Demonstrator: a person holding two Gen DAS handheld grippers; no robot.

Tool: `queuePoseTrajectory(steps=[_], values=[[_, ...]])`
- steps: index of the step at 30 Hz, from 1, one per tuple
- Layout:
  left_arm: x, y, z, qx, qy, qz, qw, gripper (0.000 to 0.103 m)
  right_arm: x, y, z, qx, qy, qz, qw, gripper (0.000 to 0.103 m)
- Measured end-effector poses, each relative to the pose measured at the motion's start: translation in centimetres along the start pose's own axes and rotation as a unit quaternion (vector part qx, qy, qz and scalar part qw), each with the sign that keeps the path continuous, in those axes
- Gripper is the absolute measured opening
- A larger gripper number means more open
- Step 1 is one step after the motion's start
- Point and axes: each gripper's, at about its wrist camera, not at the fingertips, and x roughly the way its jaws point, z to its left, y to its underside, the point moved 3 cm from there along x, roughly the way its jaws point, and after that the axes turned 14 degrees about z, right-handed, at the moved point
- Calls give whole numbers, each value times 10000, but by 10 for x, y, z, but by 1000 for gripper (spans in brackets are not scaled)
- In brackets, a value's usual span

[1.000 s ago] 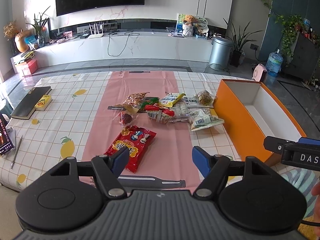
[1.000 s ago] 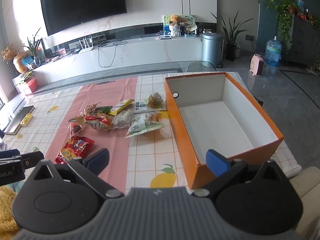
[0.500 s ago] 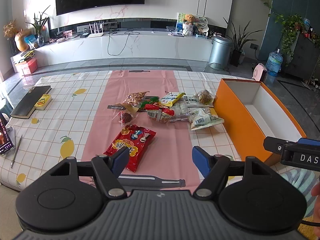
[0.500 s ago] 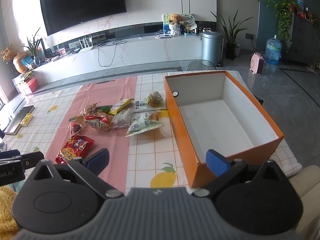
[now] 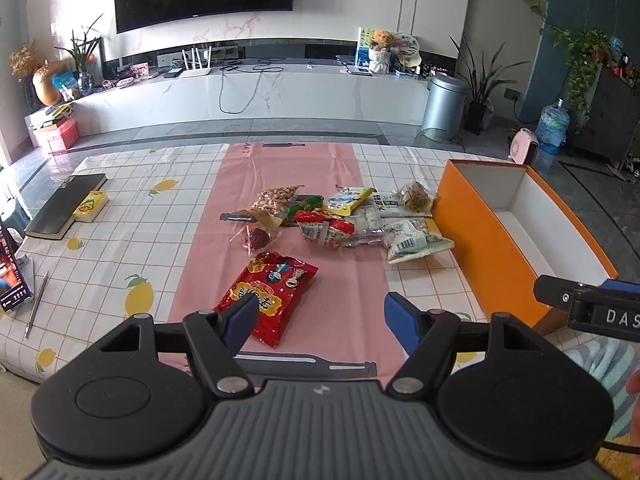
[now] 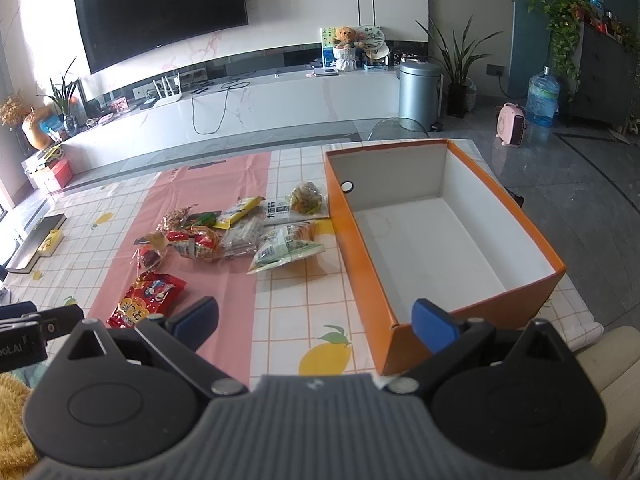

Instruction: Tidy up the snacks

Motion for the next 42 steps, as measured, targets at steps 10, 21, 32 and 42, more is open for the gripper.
queuePoseTrajectory(steps=[10,21,32,42], values=[[8,-11,15,98,123,92,9998,68,9,-2,12,-192,-125,-131,9997,99],[36,-28,31,429,-186,291,9985,81,42,-18,39,-512,-489,78,9975,99],[113,-54,49,707,24,1360,9882,91,111,-42,61,-974,-281,329,9943,99],[174,-72,71,683,117,1922,9789,91,189,-79,80,-1604,367,330,9858,99]])
